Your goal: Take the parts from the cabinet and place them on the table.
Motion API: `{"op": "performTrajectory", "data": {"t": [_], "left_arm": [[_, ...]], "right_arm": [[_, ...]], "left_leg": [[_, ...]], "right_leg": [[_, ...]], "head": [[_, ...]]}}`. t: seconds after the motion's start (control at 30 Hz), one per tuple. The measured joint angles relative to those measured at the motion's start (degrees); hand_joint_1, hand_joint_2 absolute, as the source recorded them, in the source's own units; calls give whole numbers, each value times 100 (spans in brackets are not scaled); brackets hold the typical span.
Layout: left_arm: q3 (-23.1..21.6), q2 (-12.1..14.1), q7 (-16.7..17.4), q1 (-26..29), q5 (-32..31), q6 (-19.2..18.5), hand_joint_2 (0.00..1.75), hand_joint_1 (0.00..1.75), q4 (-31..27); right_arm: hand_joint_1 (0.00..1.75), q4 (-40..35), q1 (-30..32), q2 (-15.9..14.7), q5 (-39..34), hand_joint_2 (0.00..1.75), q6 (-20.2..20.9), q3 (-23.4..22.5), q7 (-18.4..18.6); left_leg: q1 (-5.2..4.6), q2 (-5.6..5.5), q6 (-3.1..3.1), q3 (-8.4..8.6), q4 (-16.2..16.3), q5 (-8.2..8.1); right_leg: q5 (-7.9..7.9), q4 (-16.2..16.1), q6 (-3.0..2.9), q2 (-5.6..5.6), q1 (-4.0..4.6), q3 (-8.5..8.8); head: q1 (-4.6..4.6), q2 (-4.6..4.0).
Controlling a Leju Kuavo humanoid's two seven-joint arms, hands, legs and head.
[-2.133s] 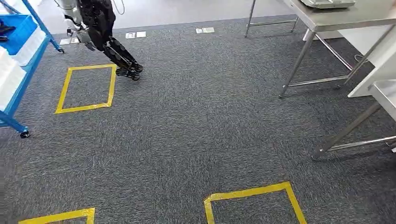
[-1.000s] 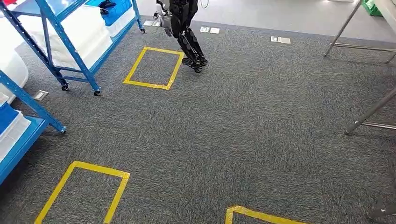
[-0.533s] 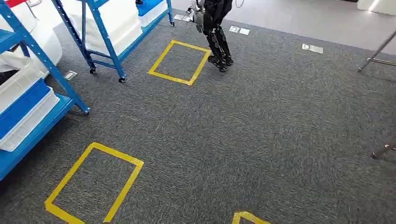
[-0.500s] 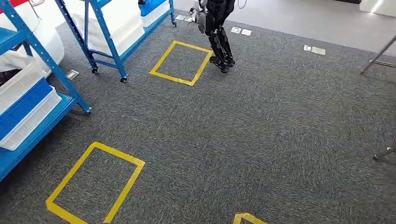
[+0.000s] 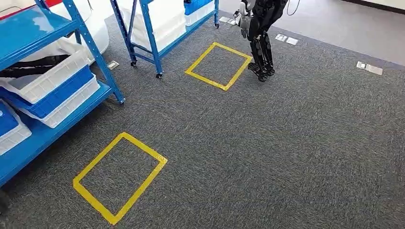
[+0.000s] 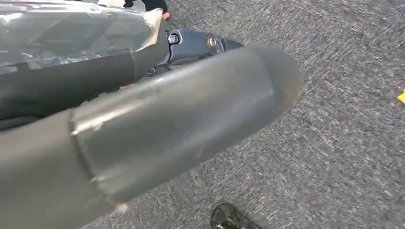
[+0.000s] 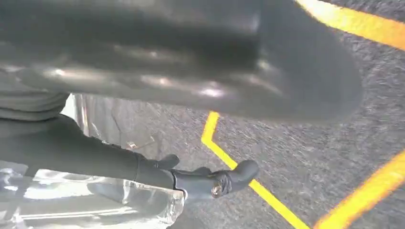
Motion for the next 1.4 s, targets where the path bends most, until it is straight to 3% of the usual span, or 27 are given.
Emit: {"op": "performTrajectory", "data": {"t": [0.07,0.13,0.2,0.27,0.3,0.33,0.37,0.5,0.53,0.6,0.67,0.7,0.73,0.8,0.83,0.87,1.0,1.03,1.07,1.1,1.17,1.2,1.23,1.3,1.33,1.37,1.4], "left_arm": [[4,0,-9,1,0,20,0,0,0],[4,-4,-31,-21,-9,29,0,0,0],[4,-4,-50,-7,-15,33,0,0,0],[11,-2,-61,7,-15,40,0,0,0],[17,-2,-81,1,-15,42,0,0,0],[28,-2,-98,-10,-17,40,0,0,0],[31,-2,-122,-32,-28,37,0,0,0],[33,5,-140,-37,-87,-26,0,0,0],[35,0,-140,-27,-103,-26,0,0,0],[42,11,-140,-54,-140,-41,0,0,-2],[41,5,-140,-74,-144,-50,0,0,-2],[42,7,-140,-64,-144,-54,0,0,0],[50,9,-142,-46,-144,-59,0,0,0],[63,9,-151,-36,-146,-61,0,0,0],[70,7,-155,-38,-146,-63,0,0,0],[85,9,-166,-46,-151,-63,0,0,-2],[101,18,-170,-3,-153,-67,0,0,0],[105,31,-170,5,-153,-67,0,0,0],[109,31,-170,3,-153,-65,0,0,0],[111,31,-170,-11,-153,-67,0,0,0],[109,29,-173,-28,-153,-70,0,0,0],[109,31,-173,-20,-153,-70,0,0,0],[111,33,-171,-6,-153,-70,0,0,0],[111,42,-173,-1,-153,-70,0,0,0],[114,46,-173,-9,-153,-70,0,0,-2],[113,48,-173,-24,-153,-70,0,0,-2],[111,51,-173,-43,-153,-74,0,0,-2]], "right_arm": [[0,-2,-10,3,13,0,0,0,0],[0,0,25,0,9,0,0,0,0],[0,0,39,-11,7,0,0,-4,-4],[0,0,31,-11,7,0,0,-7,-13],[0,0,23,-4,7,0,0,-7,-15],[0,-2,15,0,2,0,-4,-7,-15],[0,0,17,3,-15,0,-15,-9,-15],[0,-4,6,16,-74,0,-79,-70,-33],[0,-7,0,18,-81,0,-90,-83,-46],[0,-4,25,24,-105,0,-118,-129,-94],[0,-2,58,16,-126,0,-127,-177,-105],[0,-2,66,16,-133,0,-129,-212,-107],[0,0,80,14,-135,0,-133,-236,-112],[0,0,70,5,-129,0,-136,-258,-123],[0,0,65,-4,-126,0,-138,-262,-125],[0,0,71,-8,-124,0,-138,-269,-127],[0,0,37,-2,-124,0,-146,-288,-129],[0,-2,30,3,-118,0,-151,-288,-131],[0,-2,26,-2,-118,0,-157,-291,-133],[0,-2,41,0,-116,0,-157,-288,-136],[0,-2,64,-4,-120,0,-157,-295,-134],[0,-2,65,-11,-120,0,-157,-295,-136],[0,-2,63,-11,-120,0,-157,-295,-135],[0,-2,55,-4,-120,0,-157,-295,-133],[0,-2,43,0,-120,0,-157,-295,-136],[0,-2,35,3,-118,0,-157,-295,-136],[0,-2,36,7,-118,0,-160,-295,-136]], "left_leg": [[-25,533,-32,-120,311,-257],[-3,685,-71,-567,1264,-754],[12,725,-90,-823,1802,-874],[14,766,-83,-595,1378,-572],[12,850,-69,-292,823,-305],[1,1106,-36,-30,359,-141],[-55,1465,-30,114,64,-169],[-76,1087,87,65,35,-129],[-21,1026,142,93,-12,-84],[-17,880,216,66,-14,-46],[-19,680,233,41,-10,-35],[-20,595,233,42,-9,-33],[-17,487,230,47,-5,-31],[-6,313,208,64,1,-21],[-1,241,191,70,3,-19],[-39,167,145,44,28,-17],[-5,-48,-2,-1,-11,25],[14,7,-13,-17,24,-1],[-19,415,-48,-85,217,-161],[-9,596,-72,-245,561,-388],[15,710,-108,-704,1519,-833],[21,729,-122,-840,1804,-896],[23,741,-122,-828,1791,-826],[21,794,-96,-420,1030,-394],[12,912,-64,-125,500,-183],[-29,1311,1,107,65,-140],[-52,1255,15,103,58,-135]], "right_leg": [[19,-13,-84,-93,14,-5],[3,-11,-108,-269,48,-8],[-10,-9,-126,-433,64,-14],[-18,-9,-132,-550,65,-1],[-26,-9,-138,-624,65,14],[-41,-8,-125,-667,81,37],[-75,13,-90,-727,154,40],[-107,-31,-8,-1016,200,114],[-175,56,39,-764,154,63],[-527,697,-23,-262,134,-214],[-864,1607,-47,-153,122,-656],[-894,1834,-20,-141,118,-774],[-797,1765,33,-139,111,-766],[-372,936,156,-86,73,-417],[-180,461,193,34,42,-209],[-62,52,206,332,22,-102],[13,34,2,119,50,-42],[45,10,-44,60,-31,-44],[51,8,-77,3,-6,-39],[38,8,-134,-77,18,-35],[28,10,-150,-255,56,-46],[21,11,-159,-333,66,-51],[17,11,-162,-398,70,-46],[5,11,-172,-528,76,-23],[-8,11,-170,-581,83,-8],[-18,11,-157,-624,110,13],[-46,18,-112,-671,165,7]], "head": [[-57,0],[-67,0],[-67,0],[-74,0],[-68,0],[-72,0],[-87,0],[-41,0],[-41,0],[-26,0],[-30,0],[-30,0],[-30,0],[-35,0],[-30,0],[-15,0],[-35,0],[-46,0],[-59,0],[-96,0],[-89,0],[-94,0],[-89,0],[-94,0],[-91,0],[-98,0],[-78,0]]}}
